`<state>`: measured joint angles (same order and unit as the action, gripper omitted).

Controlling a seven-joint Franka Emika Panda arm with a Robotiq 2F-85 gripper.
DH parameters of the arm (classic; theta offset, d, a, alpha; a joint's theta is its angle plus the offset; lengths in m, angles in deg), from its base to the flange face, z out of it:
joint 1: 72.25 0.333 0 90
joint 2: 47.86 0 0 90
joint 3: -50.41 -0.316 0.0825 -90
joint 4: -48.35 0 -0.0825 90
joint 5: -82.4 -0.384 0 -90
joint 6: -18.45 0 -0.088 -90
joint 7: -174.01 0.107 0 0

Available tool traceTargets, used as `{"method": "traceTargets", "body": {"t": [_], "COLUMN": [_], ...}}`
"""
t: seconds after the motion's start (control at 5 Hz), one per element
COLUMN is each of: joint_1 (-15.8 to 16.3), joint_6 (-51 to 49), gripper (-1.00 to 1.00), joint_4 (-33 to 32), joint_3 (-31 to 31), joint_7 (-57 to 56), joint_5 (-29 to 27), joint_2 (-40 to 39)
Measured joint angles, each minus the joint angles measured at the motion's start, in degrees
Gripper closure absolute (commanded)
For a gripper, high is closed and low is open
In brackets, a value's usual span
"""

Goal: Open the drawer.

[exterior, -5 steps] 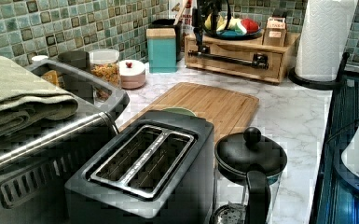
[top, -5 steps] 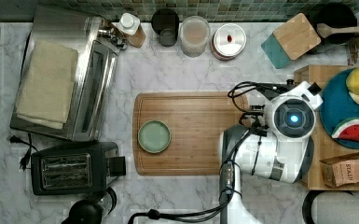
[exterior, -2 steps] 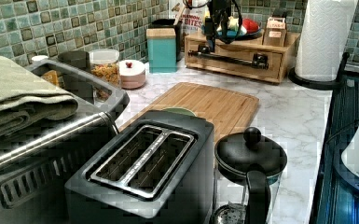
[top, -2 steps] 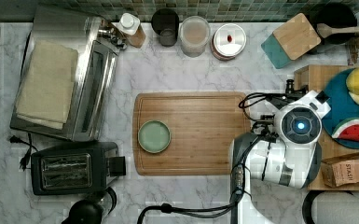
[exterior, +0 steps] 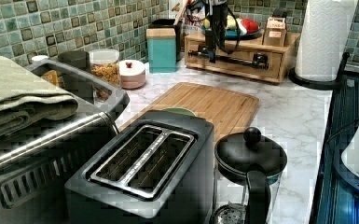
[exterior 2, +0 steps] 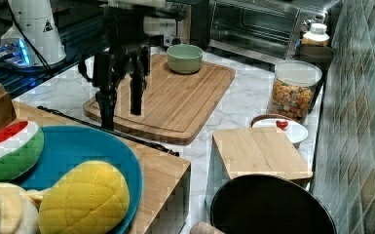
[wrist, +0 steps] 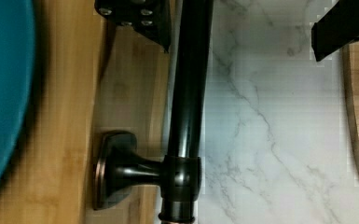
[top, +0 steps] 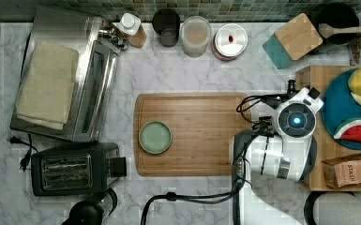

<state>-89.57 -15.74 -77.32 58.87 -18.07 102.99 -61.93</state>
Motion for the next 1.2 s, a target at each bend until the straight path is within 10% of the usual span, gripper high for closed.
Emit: {"method": "traceTargets", "body": {"t": [1.2], "joint_1": [-1.9], "joint_6": [0.2], "gripper": [-1.00], "joint_4": [2.9], "joint_3": [0.5], "joint_7": [-3.8], "joint_5": [-6.1], "joint_2": [-8.4]}}
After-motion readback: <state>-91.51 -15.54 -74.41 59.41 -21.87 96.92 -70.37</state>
